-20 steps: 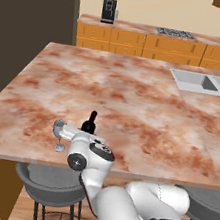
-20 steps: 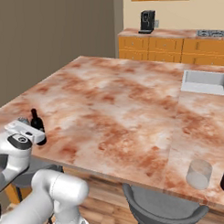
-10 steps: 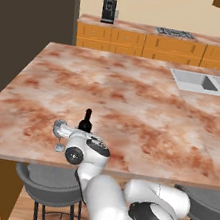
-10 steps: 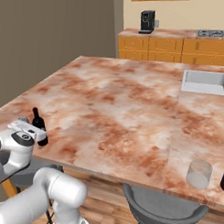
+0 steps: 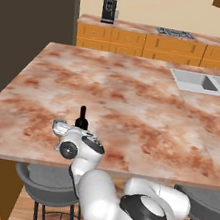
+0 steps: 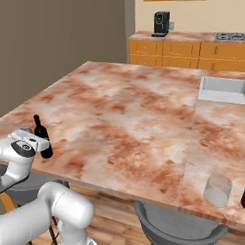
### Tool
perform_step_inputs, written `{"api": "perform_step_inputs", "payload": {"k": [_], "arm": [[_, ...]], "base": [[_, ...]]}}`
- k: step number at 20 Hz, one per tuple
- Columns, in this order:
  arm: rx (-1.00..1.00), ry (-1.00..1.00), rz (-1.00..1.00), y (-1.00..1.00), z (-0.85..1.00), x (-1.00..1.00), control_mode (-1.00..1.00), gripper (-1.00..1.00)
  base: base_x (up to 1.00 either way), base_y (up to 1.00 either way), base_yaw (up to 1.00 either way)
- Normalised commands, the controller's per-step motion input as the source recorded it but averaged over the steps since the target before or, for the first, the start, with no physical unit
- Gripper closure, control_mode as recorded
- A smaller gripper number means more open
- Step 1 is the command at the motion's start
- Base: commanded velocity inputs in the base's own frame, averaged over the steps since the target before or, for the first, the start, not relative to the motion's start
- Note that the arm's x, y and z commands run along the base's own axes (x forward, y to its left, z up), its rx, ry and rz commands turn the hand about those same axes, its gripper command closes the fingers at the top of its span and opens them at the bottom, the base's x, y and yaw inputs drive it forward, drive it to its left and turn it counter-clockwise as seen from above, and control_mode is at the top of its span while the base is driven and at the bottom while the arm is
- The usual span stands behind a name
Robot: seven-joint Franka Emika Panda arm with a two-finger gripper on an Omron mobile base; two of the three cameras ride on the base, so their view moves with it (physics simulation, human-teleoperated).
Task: There is a wine glass and glass cup on the dining counter. Place the wine bottle next to the wine glass and the juice bottle next to the glass cup.
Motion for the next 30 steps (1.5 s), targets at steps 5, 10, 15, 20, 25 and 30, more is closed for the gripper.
{"api": "perform_step_inputs", "payload": {"k": [5, 10, 15, 20, 25, 30], "arm": [[0.00, 0.00, 0.00, 0.00, -0.32, -0.01, -1.00, 1.00], [0.00, 0.00, 0.00, 0.00, -0.28, 0.00, -1.00, 1.00], [0.00, 0.00, 0.00, 0.00, -0.26, 0.00, -1.00, 1.00], [0.00, 0.00, 0.00, 0.00, -0.25, 0.00, -1.00, -1.00], [0.00, 0.00, 0.00, -0.01, -0.21, 0.00, -1.00, -1.00], [0.00, -0.05, 0.00, 0.00, -0.18, 0.00, -1.00, -1.00]], "base": [[0.00, 0.00, 0.00], [0.00, 0.00, 0.00], [0.00, 0.00, 0.00], [0.00, 0.00, 0.00], [0.00, 0.00, 0.00], [0.00, 0.00, 0.00]]}}
